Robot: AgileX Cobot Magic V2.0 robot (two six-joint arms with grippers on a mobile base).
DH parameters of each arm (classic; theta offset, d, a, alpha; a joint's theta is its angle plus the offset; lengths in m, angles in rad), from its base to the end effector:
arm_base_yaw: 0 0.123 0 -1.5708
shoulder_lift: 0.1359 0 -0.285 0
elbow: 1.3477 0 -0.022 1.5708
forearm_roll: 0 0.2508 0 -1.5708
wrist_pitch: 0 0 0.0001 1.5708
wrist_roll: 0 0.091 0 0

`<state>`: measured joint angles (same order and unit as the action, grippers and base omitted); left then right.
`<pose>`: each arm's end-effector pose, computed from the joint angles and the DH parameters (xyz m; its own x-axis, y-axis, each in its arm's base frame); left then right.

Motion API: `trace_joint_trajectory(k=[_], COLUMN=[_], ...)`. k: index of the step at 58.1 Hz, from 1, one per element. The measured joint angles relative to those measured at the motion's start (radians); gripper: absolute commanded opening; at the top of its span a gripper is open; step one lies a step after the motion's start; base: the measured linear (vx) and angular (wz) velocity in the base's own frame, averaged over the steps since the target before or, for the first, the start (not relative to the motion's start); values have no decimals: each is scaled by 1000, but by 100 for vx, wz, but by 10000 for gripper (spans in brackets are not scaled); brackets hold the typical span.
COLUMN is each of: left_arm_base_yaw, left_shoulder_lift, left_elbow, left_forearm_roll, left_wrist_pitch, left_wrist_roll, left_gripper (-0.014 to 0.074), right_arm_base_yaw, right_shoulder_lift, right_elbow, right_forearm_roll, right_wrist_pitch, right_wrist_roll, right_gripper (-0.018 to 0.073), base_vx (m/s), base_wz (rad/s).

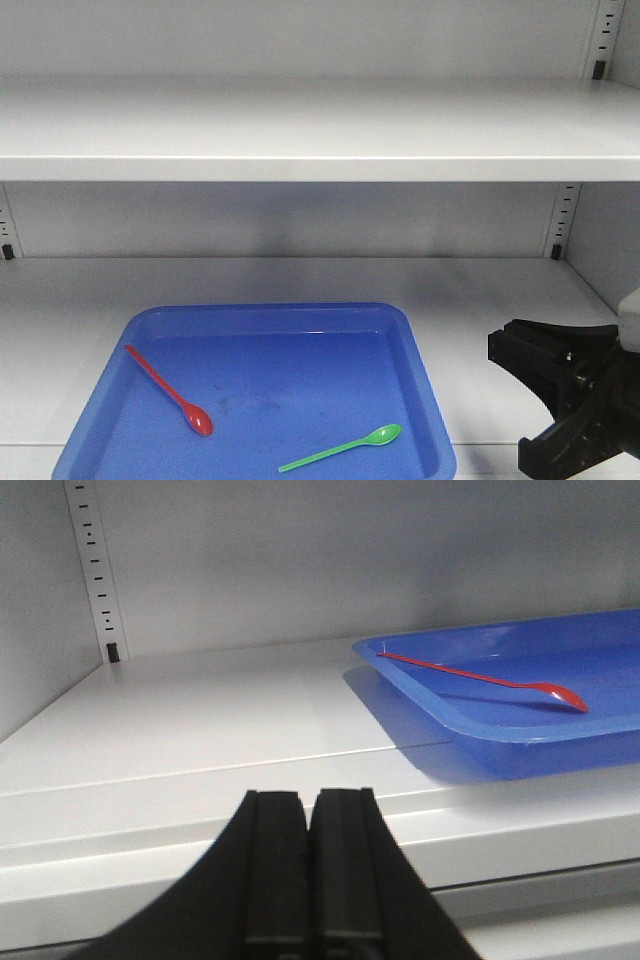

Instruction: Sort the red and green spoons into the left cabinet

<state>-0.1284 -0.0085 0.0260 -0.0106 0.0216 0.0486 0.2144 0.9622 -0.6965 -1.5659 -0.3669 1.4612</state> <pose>0.0564 -0.0073 0.2029 0.0525 0.0315 -0.9981 0.1264 0.9913 0.0380 0.1930 0.0753 0.3389 -0.1141 -0.1244 -0.9857 -0.5586 0.8285 -0.0399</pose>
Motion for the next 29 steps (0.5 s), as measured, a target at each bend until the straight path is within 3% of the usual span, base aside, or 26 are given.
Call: trace_joint_trajectory(k=[29], left_arm_base_yaw=[0], left_shoulder_lift=[0], left_elbow=[0], left_forearm_roll=[-1], left_wrist_pitch=[0], left_wrist_roll=[0], left_gripper=[0], right_arm_base_yaw=[0], right_shoulder_lift=[0], right_elbow=[0], right_forearm_roll=[-18], right_wrist_pitch=[0], right_wrist_roll=[0], right_gripper=[-4], base_vx=[0], base_wz=[0])
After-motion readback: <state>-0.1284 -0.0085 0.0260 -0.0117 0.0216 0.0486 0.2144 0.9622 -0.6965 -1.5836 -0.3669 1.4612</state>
